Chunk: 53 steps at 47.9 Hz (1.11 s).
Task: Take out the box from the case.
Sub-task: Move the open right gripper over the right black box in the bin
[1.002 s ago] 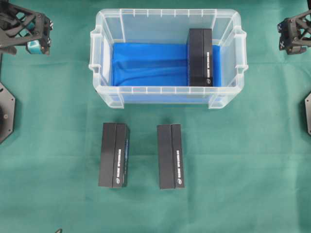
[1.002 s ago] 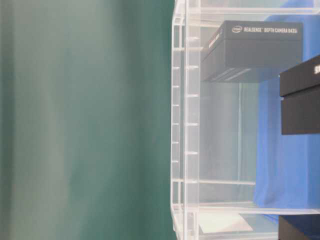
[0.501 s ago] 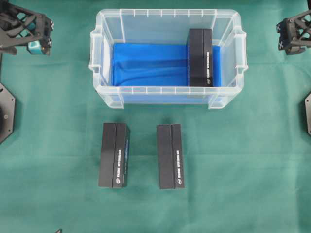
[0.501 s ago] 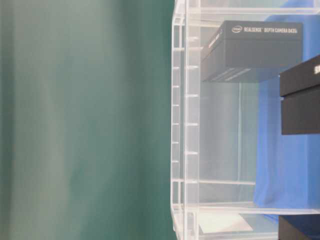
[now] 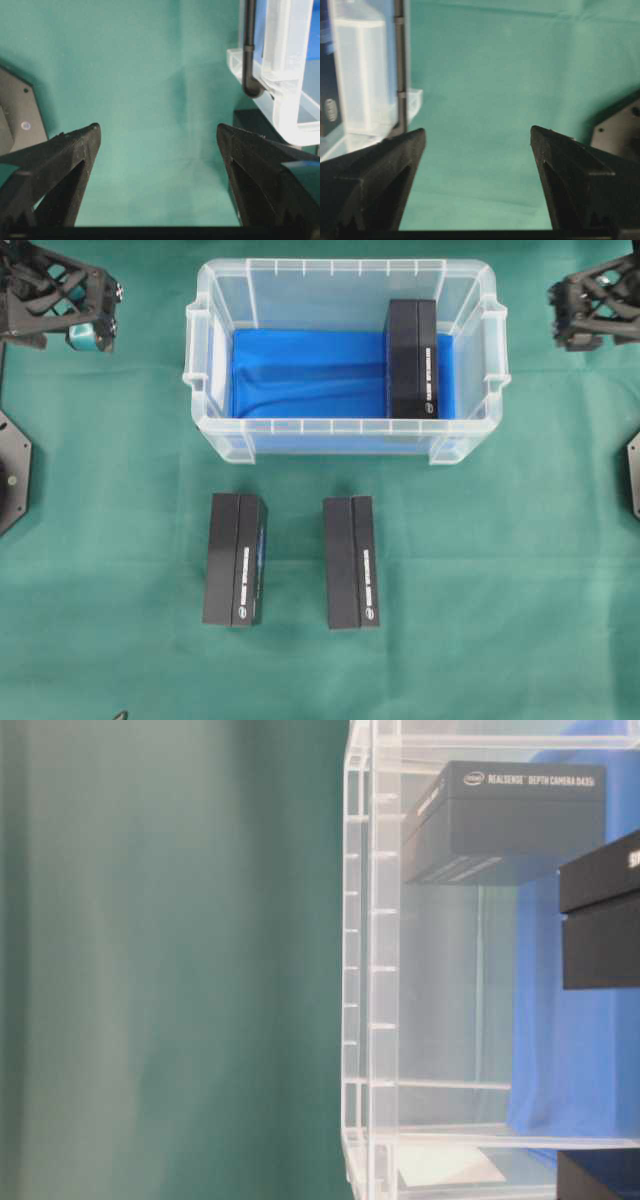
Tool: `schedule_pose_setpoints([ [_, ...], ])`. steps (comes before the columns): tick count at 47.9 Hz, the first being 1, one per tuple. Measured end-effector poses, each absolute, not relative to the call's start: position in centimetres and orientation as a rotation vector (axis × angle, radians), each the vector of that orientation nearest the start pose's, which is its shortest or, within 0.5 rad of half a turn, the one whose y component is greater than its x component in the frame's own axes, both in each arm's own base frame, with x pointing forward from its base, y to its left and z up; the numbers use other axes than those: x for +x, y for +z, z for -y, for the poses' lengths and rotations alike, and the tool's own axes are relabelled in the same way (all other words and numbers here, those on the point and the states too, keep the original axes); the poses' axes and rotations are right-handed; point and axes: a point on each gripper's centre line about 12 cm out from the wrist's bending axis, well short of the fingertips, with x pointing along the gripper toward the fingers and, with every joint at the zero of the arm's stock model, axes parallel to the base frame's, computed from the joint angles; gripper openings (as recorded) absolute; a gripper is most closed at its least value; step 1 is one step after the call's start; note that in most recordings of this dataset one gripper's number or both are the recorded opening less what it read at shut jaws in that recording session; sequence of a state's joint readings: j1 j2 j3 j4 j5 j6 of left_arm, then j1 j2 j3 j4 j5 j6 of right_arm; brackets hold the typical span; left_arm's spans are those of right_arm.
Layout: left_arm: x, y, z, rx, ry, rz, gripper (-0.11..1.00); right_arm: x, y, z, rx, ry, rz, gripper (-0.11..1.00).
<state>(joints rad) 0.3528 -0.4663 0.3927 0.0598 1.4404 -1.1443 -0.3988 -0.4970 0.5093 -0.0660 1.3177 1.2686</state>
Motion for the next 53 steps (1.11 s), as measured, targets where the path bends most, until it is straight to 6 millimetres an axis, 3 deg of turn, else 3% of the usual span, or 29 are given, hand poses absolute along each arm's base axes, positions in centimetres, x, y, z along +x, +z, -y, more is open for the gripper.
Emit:
schedule_pose_setpoints([
  [33, 22.5, 32.8, -8.9, -1.076, 1.038, -1.060, 1.00, 33.5, 29.7, 10.7, 1.247, -1.121, -0.939, 0.85],
  [53, 22.4, 33.0, -8.9, -1.064, 1.025, -1.059, 1.00, 37.2, 29.6, 10.9, 1.236, -1.095, -0.940, 0.85],
])
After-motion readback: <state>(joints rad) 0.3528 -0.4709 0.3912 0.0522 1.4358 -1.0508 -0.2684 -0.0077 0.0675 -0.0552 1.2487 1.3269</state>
